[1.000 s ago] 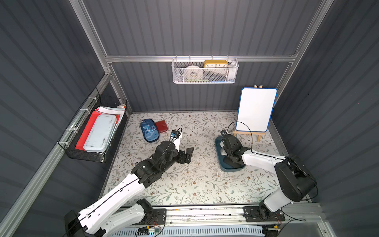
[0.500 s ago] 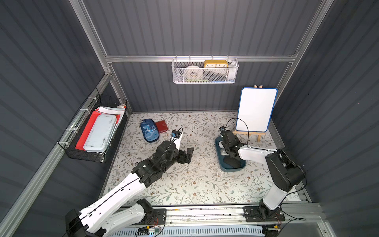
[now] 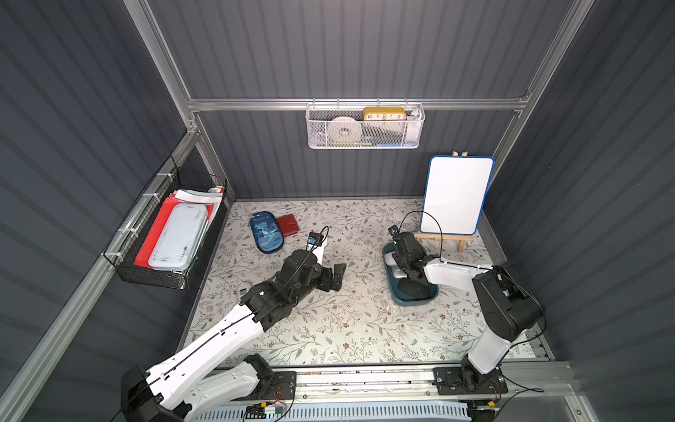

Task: Put the mouse in the storage box
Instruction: Place the mouse in the storage box, then pick up the mouse from the center of the board.

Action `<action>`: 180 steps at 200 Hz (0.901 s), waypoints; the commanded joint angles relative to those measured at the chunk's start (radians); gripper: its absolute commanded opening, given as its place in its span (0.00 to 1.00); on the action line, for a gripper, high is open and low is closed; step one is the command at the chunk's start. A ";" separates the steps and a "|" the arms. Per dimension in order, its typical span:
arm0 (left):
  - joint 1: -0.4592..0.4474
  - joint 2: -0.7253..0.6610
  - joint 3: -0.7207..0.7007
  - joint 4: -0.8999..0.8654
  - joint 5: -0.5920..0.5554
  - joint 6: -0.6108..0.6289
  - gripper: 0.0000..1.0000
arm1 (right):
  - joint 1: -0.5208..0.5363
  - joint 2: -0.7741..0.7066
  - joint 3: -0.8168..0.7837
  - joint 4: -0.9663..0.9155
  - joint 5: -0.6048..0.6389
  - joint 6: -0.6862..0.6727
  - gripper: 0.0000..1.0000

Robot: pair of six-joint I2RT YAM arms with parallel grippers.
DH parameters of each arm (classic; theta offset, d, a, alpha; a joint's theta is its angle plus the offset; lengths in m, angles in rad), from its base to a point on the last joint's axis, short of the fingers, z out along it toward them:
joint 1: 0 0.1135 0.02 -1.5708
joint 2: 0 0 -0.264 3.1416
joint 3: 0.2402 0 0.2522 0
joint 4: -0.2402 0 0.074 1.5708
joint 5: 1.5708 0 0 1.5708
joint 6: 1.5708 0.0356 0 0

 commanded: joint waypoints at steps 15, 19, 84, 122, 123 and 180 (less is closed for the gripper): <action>-0.003 0.031 0.016 -0.040 -0.024 -0.031 1.00 | 0.014 -0.015 0.011 -0.045 -0.017 0.031 0.38; -0.003 0.032 0.016 -0.040 -0.022 -0.031 1.00 | 0.016 -0.020 0.009 -0.047 -0.018 0.036 0.40; -0.003 0.033 0.019 -0.047 -0.027 -0.072 0.99 | 0.031 -0.179 -0.034 -0.110 -0.101 0.128 0.63; 0.009 0.056 0.019 -0.078 -0.126 -0.185 1.00 | 0.034 -0.345 -0.111 -0.111 -0.230 0.226 0.71; 0.011 0.058 0.018 -0.079 -0.127 -0.187 1.00 | 0.035 -0.350 -0.114 -0.111 -0.234 0.229 0.71; 0.316 0.166 -0.043 0.009 0.021 -0.317 0.99 | 0.089 -0.700 -0.346 -0.026 -0.447 0.426 0.78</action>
